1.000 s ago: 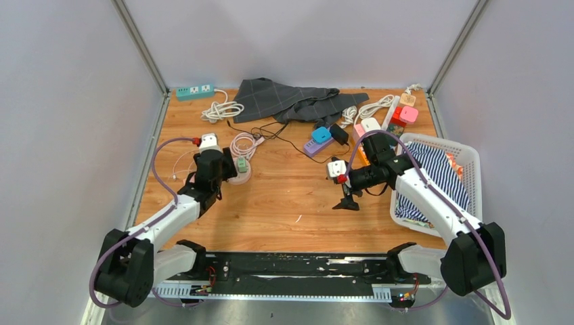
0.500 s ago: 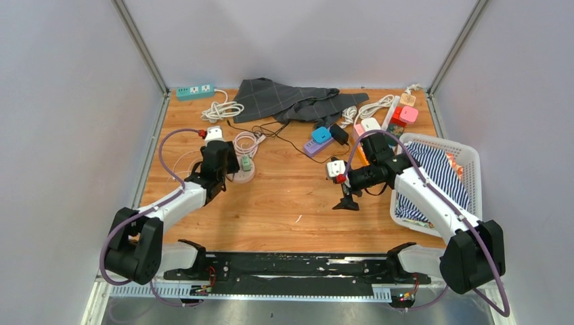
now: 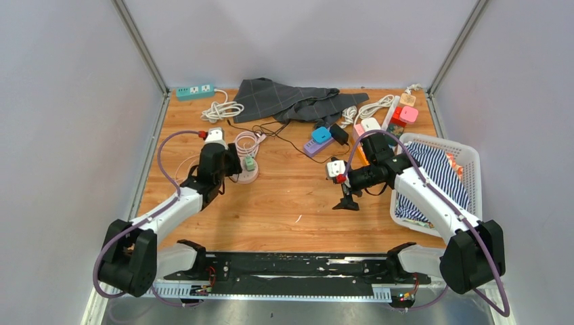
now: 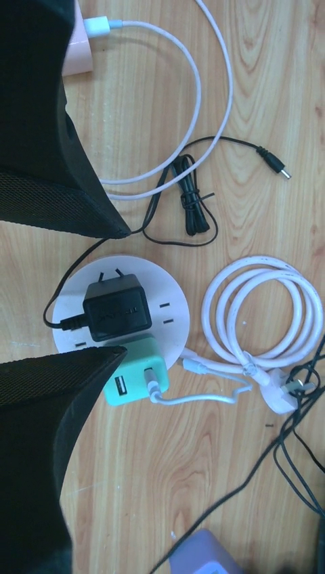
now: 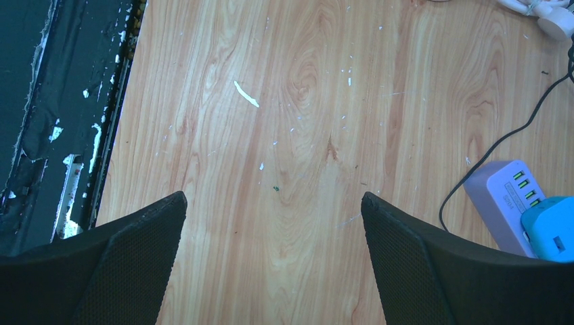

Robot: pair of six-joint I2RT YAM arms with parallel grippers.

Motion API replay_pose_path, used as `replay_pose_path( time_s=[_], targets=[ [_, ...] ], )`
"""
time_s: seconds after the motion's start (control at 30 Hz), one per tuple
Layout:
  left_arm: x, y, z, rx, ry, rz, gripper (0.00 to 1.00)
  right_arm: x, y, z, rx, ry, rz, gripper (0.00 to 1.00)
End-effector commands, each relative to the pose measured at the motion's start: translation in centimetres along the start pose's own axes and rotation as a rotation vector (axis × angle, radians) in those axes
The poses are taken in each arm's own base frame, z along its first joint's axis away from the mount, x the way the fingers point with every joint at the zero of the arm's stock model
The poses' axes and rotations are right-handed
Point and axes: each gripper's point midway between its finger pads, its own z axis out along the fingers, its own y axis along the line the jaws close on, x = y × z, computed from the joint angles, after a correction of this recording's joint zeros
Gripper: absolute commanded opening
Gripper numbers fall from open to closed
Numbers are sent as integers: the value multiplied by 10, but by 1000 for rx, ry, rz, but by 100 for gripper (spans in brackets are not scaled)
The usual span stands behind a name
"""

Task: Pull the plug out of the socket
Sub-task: Move the socket to the center of the board.

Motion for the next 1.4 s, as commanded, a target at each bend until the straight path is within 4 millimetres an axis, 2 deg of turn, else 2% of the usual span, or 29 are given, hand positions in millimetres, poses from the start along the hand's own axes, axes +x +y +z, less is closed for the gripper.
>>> replay_pose_path(
  time_s=[0.0,0.13,0.3,0.57,0.67,0.87,1.0,1.07,1.27,1.37],
  targets=[
    [-5,-4,-9,32,-28,10,64,5,8,5,-28,9,2,100],
    [3,-4,-1,22,8,7,64,5,7,4,-27,9,4,100],
    [22,-7,16,12,91,5,62,5,7,4,-27,10,2,100],
    [28,-6,20,2,112,5,47,6,8,5,-31,12,4,100],
    [30,-8,22,9,122,9,47,6,8,5,-32,11,6,100],
    [30,-10,25,13,131,16,55,6,8,5,-32,11,6,100],
    [31,-11,26,17,137,19,52,6,8,5,-33,10,5,100],
    [32,-12,26,24,140,22,44,6,8,5,-32,11,4,100],
    [36,-18,23,70,159,31,9,7,9,5,-32,14,3,100],
    [41,-21,19,96,171,28,2,8,9,5,-33,17,5,100]
  ],
)
